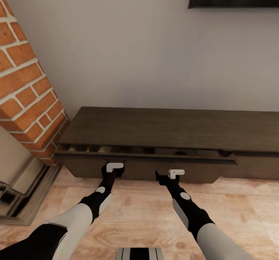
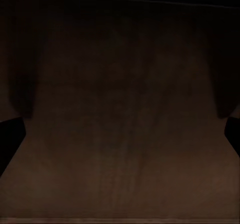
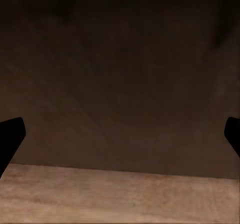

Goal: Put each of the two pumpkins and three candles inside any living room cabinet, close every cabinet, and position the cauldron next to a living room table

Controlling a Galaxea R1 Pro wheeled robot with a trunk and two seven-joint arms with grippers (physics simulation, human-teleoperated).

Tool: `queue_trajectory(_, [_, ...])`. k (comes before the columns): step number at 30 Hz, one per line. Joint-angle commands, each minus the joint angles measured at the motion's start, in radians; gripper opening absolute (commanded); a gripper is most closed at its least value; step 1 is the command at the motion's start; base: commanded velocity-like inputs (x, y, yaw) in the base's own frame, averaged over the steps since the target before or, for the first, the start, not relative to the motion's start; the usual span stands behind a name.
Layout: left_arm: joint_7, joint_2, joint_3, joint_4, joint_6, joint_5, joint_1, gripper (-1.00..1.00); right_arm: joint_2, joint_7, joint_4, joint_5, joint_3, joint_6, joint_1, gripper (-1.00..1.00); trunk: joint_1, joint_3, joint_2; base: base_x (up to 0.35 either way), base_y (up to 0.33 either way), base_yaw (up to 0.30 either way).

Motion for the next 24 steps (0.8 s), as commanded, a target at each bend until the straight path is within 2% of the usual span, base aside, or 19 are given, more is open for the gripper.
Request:
queue_trajectory(1, [0.006,0.000,-0.005,0.001,-0.004,0.009,-0.001,1.00,-0.001,-0.001,0.001,-0.011,0.004,-0.005,-0.001,1.00,0.000,-0.001,0.000,0.184,0.000,0.000])
queue_trajectory(7, [0.006,0.000,-0.005,0.002,-0.004,0.010,-0.001,1.00,-0.001,-0.001,0.001,-0.011,0.004,-0.005,-0.001,1.00,0.000,-0.001,0.000,0.152,0.000,0.000])
queue_trajectory(24, [0.006,0.000,-0.005,0.014,-0.004,0.009,-0.001,1.00,-0.001,-0.001,0.001,-0.011,0.005,-0.005,-0.001,1.00,0.000,-0.001,0.000,0.017,0.000,0.000])
